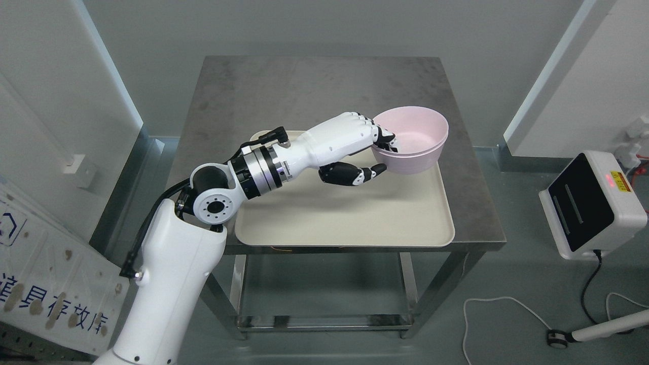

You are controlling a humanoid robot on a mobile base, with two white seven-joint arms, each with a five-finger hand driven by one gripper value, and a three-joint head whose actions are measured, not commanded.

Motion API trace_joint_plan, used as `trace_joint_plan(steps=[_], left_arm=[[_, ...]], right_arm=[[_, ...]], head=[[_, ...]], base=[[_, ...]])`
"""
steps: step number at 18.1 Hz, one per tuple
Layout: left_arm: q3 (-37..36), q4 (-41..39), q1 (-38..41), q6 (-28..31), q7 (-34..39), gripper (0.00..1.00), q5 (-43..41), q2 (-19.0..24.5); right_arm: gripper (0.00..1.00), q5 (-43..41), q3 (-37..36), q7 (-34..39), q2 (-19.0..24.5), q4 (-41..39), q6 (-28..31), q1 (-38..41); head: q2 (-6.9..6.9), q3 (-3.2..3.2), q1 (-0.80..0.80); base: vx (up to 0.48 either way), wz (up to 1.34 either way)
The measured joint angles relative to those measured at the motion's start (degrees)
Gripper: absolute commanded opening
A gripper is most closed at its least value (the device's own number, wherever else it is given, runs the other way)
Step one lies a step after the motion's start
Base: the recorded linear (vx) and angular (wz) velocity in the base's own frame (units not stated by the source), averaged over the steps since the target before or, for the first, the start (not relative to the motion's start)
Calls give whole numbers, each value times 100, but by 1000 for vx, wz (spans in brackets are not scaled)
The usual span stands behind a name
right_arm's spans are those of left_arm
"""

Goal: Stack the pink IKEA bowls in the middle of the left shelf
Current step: 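Grasp the stacked pink bowls by the rim with the left hand, then lift the stacked bowls with the left hand while turning toward the blue bins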

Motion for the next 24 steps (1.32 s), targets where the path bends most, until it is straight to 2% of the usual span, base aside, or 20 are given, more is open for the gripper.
trace_joint_plan(steps=[8,16,24], left_arm=[[529,-216,637,-566,-18,3,226,0],[930,-317,843,-598,-18,5,296,0],[1231,-359,885,-551,-18,5,509,0]], right_arm=[[100,0,0,-6,0,0,0,-2],[100,0,0,-7,0,0,0,-1],[100,0,0,-15,0,0,0,1]], head=[[0,0,0],[0,0,0],[0,0,0]], base=[[-13,1],[-166,-77],[-287,-141]])
